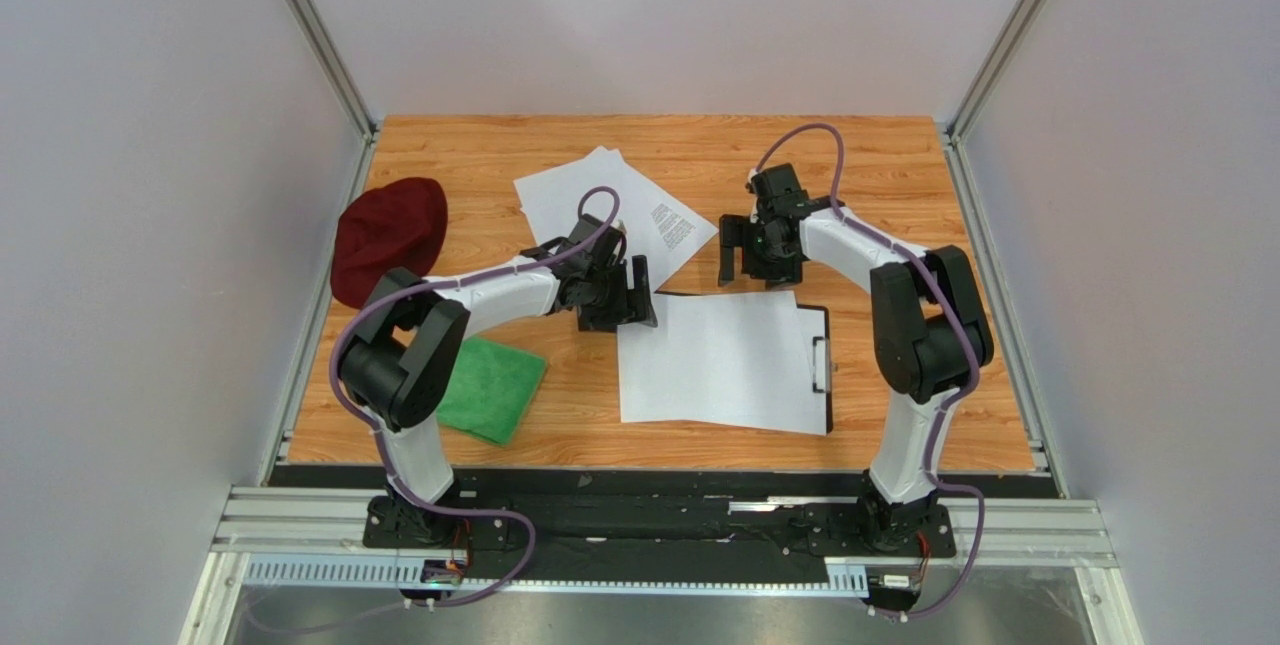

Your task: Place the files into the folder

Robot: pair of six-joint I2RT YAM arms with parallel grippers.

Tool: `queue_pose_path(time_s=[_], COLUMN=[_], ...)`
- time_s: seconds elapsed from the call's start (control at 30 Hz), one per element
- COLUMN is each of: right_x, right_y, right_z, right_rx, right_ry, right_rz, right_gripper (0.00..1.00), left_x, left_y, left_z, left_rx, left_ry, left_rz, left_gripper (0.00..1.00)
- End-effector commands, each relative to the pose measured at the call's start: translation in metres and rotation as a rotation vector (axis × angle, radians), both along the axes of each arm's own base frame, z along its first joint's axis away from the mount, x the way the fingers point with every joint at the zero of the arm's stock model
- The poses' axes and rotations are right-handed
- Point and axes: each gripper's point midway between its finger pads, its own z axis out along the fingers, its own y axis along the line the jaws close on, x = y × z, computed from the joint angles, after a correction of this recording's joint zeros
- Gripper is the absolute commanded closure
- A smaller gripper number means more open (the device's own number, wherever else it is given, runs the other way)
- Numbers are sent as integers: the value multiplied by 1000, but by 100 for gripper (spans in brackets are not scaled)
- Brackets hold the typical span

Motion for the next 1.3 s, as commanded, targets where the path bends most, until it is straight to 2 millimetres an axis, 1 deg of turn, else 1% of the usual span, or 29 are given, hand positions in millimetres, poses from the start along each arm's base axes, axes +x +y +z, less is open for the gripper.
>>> queue_pose_path(time_s=[0.0, 0.03, 0.07, 0.1, 0.13, 0.2, 0.23, 0.3, 0.47, 0.6, 0.63, 0.7, 0.77, 0.9, 1.03, 1.13, 1.23, 1.27], right_x=[3, 1, -4, -7, -6, -12, -12, -12, -13, -18, -22, -21, -24, -22, -22, -21, -23, -22], right_y=[-3, -10, -23, -30, -44, -54, -63, -67, -65, -62, -63, -59, -54, -48, -36, -33, -31, -26], right_z=[56, 58, 55, 58, 56, 45, 42, 35, 18, 3, -2, -3, -10, -17, -16, -11, -6, -3], right_rx=[75, 66, 57, 57, 60, 72, 67, 38, 41, 52, 53, 75, 84, 98, 120, 114, 131, 158], right_ry=[-103, -111, -101, -107, -100, -63, -53, -49, -24, 4, 16, 3, 11, 15, 10, -2, 3, -3], right_rz=[-38, -46, -63, -64, -89, -83, -89, -62, -51, -50, -53, -51, -41, -27, -2, -1, -11, -4], right_gripper=[14, 13, 13, 12, 12, 12, 13, 14, 18, 26, 27, 29, 29, 32, 34, 36, 41, 45], left_x=[-15, -15, -17, -18, -18, -19, -19, -20, -20, -22, -22, -23, -22, -22, -22, -22, -22, -22], left_y=[29, 28, 27, 25, 24, 21, 20, 18, 18, 19, 19, 21, 20, 21, 21, 24, 25, 25], left_z=[-12, -10, -10, -9, -10, -12, -13, -15, -17, -21, -20, -22, -22, -23, -23, -23, -22, -22], left_rx=[128, 122, 116, 106, 99, 85, 79, 69, 71, 77, 77, 81, 79, 78, 81, 89, 90, 90], left_ry=[22, 24, 26, 33, 31, 41, 43, 52, 55, 64, 60, 62, 60, 62, 60, 56, 52, 50], left_rz=[-14, -18, -23, -31, -33, -33, -34, -38, -38, -36, -36, -32, -27, -21, -18, -7, -6, -5], left_gripper=[18, 19, 19, 19, 19, 18, 19, 19, 19, 20, 20, 20, 21, 22, 24, 25, 27, 28])
